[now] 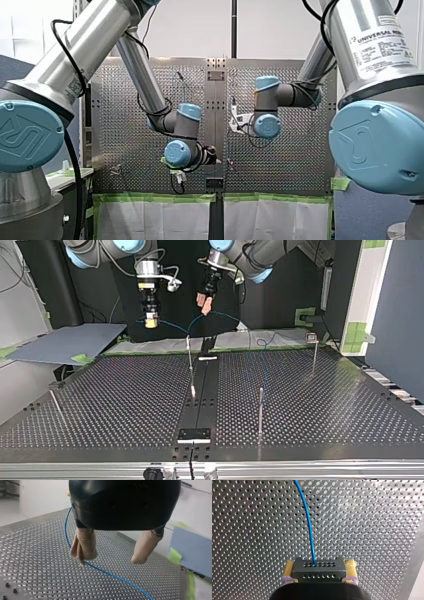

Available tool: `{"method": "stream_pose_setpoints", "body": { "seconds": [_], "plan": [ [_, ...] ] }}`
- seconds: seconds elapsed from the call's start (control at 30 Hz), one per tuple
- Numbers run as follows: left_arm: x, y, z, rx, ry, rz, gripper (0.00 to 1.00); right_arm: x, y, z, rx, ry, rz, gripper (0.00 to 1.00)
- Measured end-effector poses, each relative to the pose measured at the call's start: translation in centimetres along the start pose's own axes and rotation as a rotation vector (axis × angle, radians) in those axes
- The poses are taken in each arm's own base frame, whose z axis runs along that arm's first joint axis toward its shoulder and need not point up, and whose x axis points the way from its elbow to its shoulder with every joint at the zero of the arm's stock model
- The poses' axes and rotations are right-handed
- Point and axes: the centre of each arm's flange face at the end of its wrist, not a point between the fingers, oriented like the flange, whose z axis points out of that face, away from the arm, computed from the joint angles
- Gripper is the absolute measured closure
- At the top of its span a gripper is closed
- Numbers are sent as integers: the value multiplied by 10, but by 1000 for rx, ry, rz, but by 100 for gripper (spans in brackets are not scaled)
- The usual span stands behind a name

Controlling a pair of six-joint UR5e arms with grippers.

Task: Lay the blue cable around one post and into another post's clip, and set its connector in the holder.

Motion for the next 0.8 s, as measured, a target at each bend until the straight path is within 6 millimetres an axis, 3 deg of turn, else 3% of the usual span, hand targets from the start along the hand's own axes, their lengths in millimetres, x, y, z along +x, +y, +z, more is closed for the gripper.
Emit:
{"method": "stream_pose_setpoints", "body": {
  "seconds": [0.4, 0.8],
  "plan": [
    [-7, -11, 13, 77, -40, -131, 0, -9, -18, -20, 74, -8, 0, 80],
    [-13, 1, 15, -2, -86, -244, 0, -15, -31, -36, 113, -19, -7, 80]
  ]
}}
